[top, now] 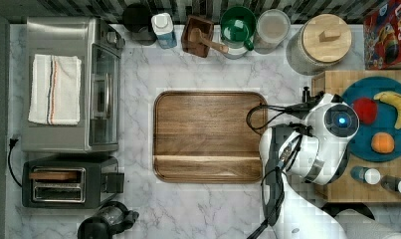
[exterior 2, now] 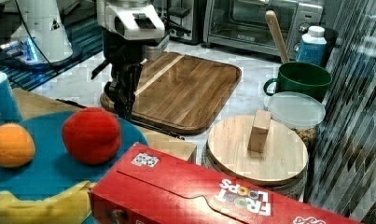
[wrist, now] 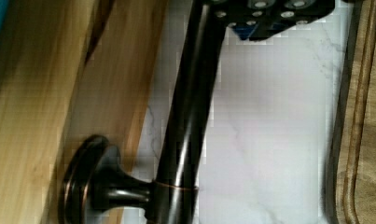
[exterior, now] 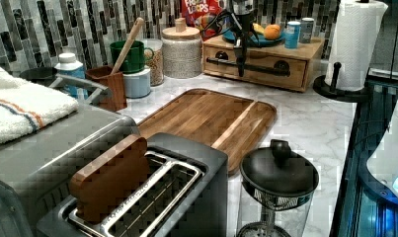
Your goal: Close the drawer.
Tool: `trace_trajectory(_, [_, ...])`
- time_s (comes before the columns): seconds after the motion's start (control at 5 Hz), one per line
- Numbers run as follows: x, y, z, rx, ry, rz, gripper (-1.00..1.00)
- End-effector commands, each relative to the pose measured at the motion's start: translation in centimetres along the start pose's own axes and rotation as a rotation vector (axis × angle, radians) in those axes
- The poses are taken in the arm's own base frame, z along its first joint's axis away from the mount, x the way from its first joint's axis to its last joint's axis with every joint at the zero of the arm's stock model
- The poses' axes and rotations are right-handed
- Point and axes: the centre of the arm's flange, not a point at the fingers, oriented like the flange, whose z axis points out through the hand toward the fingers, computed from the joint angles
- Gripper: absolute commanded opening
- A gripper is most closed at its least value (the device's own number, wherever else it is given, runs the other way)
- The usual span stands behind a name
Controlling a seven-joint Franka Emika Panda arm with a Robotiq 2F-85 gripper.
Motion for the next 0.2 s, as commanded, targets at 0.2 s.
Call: trace_trajectory(0.2, [-2.04, 9.29, -8.38, -0.168, 0.146, 0.164, -1.00])
